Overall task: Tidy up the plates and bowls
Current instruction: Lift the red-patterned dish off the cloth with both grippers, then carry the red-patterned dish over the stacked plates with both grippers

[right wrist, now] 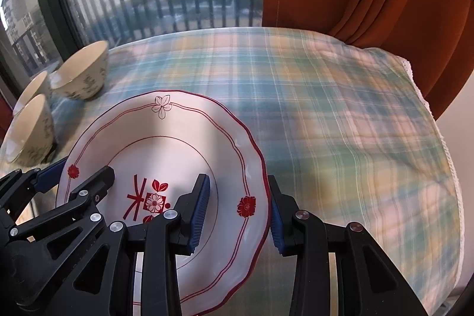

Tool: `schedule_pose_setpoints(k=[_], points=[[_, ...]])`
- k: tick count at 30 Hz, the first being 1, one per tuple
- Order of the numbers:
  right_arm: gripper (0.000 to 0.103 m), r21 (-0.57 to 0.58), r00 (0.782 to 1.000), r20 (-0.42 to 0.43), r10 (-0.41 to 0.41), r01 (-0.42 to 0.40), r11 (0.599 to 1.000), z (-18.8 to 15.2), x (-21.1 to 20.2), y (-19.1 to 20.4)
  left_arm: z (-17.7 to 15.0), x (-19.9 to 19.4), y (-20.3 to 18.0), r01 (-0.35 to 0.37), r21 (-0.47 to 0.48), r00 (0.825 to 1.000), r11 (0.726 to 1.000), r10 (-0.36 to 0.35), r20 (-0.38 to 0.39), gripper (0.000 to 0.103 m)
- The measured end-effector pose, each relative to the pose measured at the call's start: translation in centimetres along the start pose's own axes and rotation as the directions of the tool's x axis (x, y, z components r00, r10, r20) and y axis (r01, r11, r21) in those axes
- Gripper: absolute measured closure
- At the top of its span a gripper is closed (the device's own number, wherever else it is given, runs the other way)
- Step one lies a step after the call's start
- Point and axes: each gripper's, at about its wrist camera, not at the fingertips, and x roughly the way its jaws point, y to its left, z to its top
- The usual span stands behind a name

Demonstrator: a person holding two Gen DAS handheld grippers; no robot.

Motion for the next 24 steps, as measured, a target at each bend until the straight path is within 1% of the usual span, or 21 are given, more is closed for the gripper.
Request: schedule_pose_setpoints(k=[4,12,20,24], points=[[0.062,-0.012,1.000,0.011,0.000,0.000,1.000,-1.1,-1.8,1.3,-1.2,-1.6,1.0,-0.006,-0.002,1.000,1.000,0.006,0.015,0.053],[0.062,-0.036,0.998,0.055,-0.008,0.010,0.999,-3.1,-5.7,4.4,-4.0,-5.2,4.1,-0.012,-0.013,0.997,1.000,0.013,0.072,0.053],[0.062,-0.076,0.997,0.076,-0.002,0.008,0.997,-5.3,-8.1,8.4,-6.8,-7.3,7.6,-0.011,-0.047,0.996,0.999,0.015,0.090,0.053],[0.062,-0.104,0.996,0.087,0.013,-0.004,0.995,-6.3,-9.2,10.8,-8.4,-8.5,10.1,-0.015,-0.078,0.995,0.997,0.022,0.098,0.053]])
